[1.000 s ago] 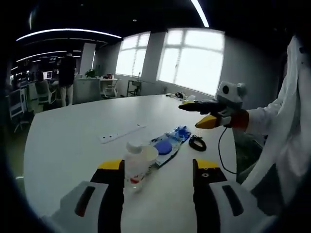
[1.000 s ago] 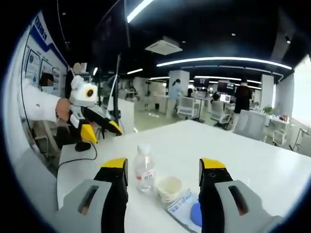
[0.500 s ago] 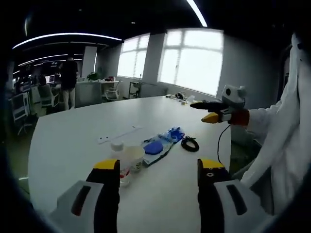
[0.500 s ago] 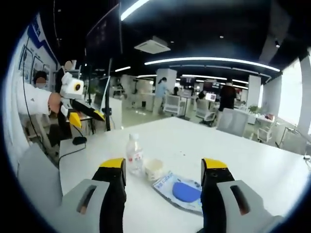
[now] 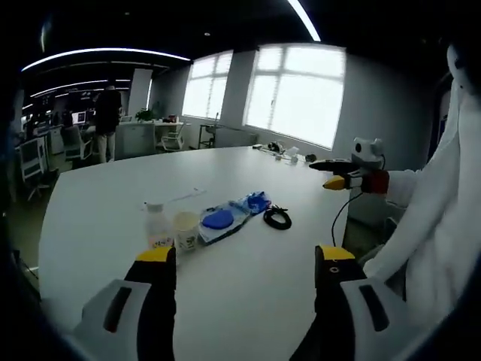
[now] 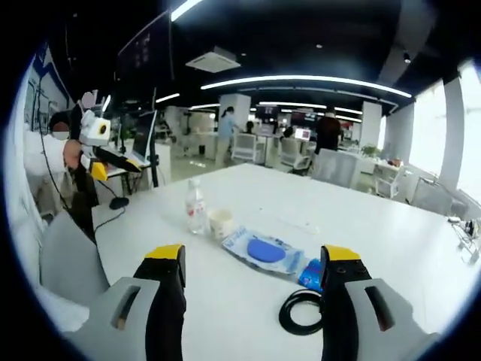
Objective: Arrange the tabletop items into an orderly group along one side of the table until the central work area is clear of visible clutter.
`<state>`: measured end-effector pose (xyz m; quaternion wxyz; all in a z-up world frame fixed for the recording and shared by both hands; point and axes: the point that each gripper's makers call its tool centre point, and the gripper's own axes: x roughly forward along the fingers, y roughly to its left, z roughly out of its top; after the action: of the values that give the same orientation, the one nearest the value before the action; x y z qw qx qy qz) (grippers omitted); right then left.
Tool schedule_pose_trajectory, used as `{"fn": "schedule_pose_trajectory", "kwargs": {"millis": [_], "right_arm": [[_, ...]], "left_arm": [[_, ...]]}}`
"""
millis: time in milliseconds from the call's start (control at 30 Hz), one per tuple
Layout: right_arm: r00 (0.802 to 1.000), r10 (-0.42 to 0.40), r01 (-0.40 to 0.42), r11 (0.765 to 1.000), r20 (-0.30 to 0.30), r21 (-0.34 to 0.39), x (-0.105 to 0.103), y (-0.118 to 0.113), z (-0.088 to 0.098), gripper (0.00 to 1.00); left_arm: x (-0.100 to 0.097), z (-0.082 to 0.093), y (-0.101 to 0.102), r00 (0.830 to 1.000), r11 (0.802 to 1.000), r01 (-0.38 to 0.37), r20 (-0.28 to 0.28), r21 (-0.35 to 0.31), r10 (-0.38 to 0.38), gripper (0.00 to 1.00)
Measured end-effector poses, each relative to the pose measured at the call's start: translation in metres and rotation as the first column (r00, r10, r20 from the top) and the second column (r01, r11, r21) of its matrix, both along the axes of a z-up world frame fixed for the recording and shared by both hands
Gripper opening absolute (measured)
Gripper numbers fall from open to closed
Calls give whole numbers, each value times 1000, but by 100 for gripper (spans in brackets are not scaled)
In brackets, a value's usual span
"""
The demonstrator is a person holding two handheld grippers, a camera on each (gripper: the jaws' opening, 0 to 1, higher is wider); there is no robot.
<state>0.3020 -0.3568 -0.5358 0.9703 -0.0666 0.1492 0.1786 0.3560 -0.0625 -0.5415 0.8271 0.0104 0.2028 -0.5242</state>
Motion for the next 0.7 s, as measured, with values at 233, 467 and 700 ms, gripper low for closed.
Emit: {"fn": "schedule_pose_trajectory", "kwargs": {"millis": [233, 467, 700], "right_arm": [[995, -61, 62, 998, -78, 15, -49, -33, -21, 79], [988, -75, 80, 996, -132, 33, -76, -42, -39, 83], [984, -71, 76, 997, -164, 29, -80, -38, -51, 85]], "left_arm": [[-20, -15, 5, 999, 1000, -18, -48, 6, 19, 84], [-29, -27, 7, 997, 999, -40, -68, 18, 41, 87], [-39, -40, 9, 993, 998, -54, -100, 41, 58, 89]]}}
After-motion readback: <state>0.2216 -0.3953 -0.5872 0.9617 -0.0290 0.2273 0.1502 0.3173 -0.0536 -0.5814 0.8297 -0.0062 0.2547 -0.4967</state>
